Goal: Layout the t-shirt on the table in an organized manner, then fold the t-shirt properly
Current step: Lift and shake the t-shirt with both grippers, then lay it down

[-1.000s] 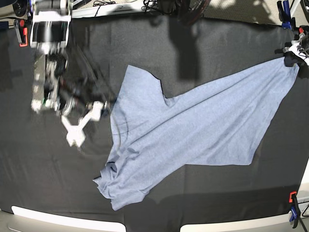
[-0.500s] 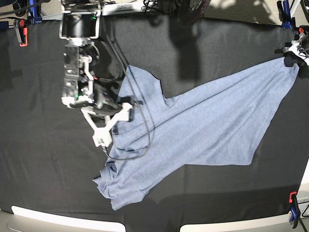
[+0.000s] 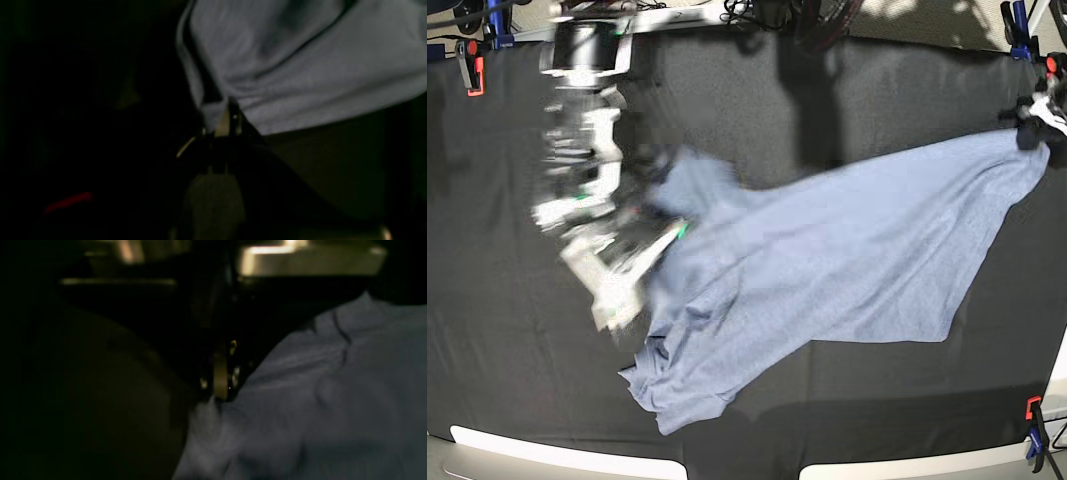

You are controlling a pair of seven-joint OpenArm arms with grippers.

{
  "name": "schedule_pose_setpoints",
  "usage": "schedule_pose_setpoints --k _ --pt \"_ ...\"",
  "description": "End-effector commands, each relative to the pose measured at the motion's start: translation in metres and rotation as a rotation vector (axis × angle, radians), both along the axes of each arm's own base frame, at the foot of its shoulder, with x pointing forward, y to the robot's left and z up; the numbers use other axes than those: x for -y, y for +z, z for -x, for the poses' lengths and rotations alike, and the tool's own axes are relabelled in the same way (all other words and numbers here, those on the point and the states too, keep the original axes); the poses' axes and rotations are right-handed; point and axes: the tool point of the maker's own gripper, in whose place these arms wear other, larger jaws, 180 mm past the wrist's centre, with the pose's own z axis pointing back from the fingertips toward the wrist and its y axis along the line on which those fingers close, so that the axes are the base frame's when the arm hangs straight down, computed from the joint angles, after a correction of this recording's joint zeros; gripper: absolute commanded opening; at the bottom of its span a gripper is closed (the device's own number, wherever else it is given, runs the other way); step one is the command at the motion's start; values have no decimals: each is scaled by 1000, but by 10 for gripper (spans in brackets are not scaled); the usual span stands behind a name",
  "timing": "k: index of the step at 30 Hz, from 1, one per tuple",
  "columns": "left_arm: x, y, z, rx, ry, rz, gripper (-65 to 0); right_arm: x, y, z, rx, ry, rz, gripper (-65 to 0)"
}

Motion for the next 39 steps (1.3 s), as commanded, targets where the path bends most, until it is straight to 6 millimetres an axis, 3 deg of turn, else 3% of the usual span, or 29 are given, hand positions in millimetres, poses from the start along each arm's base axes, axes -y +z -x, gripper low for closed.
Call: schedule_pose_setpoints --k 1,6,13,18,23,30,35,39 --pt "-9 25 -13 71 -13 -33 -650 8 29 -10 81 -3 23 -650" --pt "-9 61 -30 155 -74 -110 -650 33 65 -13 174 -12 82 -650" --pt "-7 142 -87 418 -45 -173 -650 57 111 -31 284 -8 105 -650" --pt "-11 188 -117 574 -18 -203 -650 66 145 -46 379 -12 134 -650" --pt "-20 230 -147 689 69 -237 -650 65 196 -68 513 -17 121 -650" --pt "9 274 -206 788 47 -321 -650 73 241 -118 595 -38 13 -650" --pt "1 313 -251 809 108 -268 -650 76 301 -150 652 -50 -12 -650" --pt "0 352 -259 871 104 -227 -650 79 355 -152 728 -55 -2 -650"
